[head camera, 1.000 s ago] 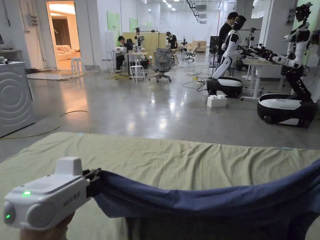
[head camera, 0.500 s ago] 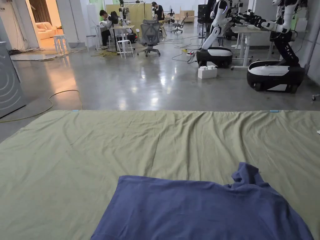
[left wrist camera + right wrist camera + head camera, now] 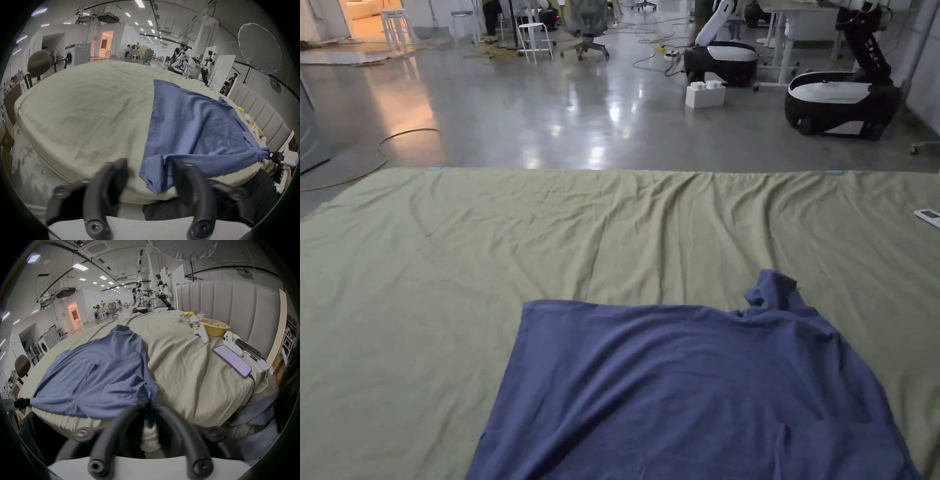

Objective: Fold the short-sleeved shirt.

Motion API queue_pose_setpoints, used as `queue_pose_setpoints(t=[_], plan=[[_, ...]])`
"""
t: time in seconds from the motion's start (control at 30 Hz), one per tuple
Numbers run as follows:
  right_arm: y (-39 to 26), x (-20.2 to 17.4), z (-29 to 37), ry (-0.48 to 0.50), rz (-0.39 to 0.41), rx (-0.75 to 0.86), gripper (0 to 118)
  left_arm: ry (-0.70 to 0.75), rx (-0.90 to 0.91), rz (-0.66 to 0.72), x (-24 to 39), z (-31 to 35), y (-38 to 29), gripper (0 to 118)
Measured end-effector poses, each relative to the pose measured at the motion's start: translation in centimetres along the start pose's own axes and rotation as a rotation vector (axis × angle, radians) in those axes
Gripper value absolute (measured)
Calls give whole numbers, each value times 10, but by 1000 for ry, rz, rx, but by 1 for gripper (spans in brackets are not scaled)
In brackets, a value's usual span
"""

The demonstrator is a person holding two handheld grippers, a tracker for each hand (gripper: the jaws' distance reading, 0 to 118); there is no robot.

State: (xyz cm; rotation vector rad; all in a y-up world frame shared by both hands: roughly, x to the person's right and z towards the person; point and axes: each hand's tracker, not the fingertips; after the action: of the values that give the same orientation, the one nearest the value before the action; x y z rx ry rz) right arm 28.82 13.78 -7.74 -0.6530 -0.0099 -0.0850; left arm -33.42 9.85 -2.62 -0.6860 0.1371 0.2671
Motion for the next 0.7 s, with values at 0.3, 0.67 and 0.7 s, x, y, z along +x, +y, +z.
queue_pose_setpoints(t=[0.3, 0.67, 0.7], plan=[[20, 0, 61, 57, -77, 98, 92, 42, 237, -89, 0, 99, 53, 95], [104, -99, 131, 150, 167, 430, 91, 99, 605, -121, 90, 195, 103, 92], [104, -104, 135, 157, 181, 422, 85, 97, 620, -136, 98, 201, 104, 85]])
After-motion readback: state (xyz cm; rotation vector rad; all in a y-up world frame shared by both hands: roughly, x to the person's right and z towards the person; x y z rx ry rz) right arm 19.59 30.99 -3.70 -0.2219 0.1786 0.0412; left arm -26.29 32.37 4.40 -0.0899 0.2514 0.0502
